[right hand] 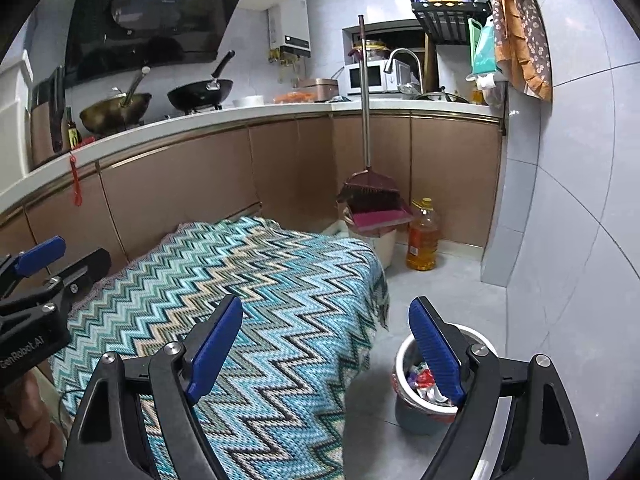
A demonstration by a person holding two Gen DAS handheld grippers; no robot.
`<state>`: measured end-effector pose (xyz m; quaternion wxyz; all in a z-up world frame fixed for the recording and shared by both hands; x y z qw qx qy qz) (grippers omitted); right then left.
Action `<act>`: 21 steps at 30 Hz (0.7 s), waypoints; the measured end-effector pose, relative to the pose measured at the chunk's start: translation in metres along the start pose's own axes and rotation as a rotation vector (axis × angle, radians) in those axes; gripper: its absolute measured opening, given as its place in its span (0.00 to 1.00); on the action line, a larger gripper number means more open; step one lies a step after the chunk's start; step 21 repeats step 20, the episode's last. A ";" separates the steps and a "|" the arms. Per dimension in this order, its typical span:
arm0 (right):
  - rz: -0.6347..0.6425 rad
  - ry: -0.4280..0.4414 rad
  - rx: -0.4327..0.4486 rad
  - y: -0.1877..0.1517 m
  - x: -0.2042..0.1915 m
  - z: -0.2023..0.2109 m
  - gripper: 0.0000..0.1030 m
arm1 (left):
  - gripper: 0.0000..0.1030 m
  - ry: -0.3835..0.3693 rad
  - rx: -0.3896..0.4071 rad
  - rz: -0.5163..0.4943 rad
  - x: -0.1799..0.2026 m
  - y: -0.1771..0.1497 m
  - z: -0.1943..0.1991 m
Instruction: Collect trash
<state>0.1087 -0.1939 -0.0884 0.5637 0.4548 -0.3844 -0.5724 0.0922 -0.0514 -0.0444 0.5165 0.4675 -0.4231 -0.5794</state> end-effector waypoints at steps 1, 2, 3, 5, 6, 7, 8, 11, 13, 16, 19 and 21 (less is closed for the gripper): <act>-0.005 0.007 0.008 0.003 -0.001 0.000 0.82 | 0.78 0.006 0.004 -0.003 -0.001 0.002 0.000; -0.007 0.012 0.013 0.005 -0.001 0.001 0.82 | 0.78 0.012 0.008 -0.007 -0.001 0.004 0.001; -0.010 0.017 0.018 0.006 -0.001 0.001 0.82 | 0.78 0.017 0.013 -0.010 -0.001 0.006 0.001; -0.017 0.023 0.027 0.010 -0.001 0.002 0.83 | 0.78 0.021 0.019 -0.014 -0.001 0.009 0.002; -0.020 0.024 0.031 0.011 -0.001 0.002 0.83 | 0.78 0.023 0.022 -0.016 0.000 0.010 0.003; -0.022 0.024 0.035 0.012 0.001 0.003 0.83 | 0.78 0.023 0.023 -0.018 0.001 0.012 0.003; -0.024 0.024 0.038 0.012 0.002 0.004 0.83 | 0.78 0.023 0.024 -0.018 0.002 0.012 0.003; -0.026 0.019 0.046 0.014 0.005 0.006 0.84 | 0.78 0.017 0.023 -0.018 0.005 0.013 0.005; -0.027 0.014 0.049 0.015 0.007 0.007 0.84 | 0.78 0.014 0.018 -0.016 0.008 0.012 0.005; -0.032 0.006 0.055 0.016 0.011 0.010 0.85 | 0.78 0.015 0.013 -0.013 0.009 0.013 0.005; -0.034 -0.001 0.059 0.018 0.014 0.011 0.86 | 0.78 0.018 0.009 -0.007 0.008 0.013 0.005; -0.034 -0.003 0.060 0.019 0.014 0.011 0.86 | 0.78 0.022 0.009 -0.006 0.006 0.013 0.005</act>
Point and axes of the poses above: each gripper's, at about its wrist camera, not at the fingertips, and z roughly against the way its jaws point, x to its right, y to its top, the point moved 10 cm from there along -z, roughly the way its jaws point, and after that the axes turned 11 degrees about x, right-handed, at the moved point
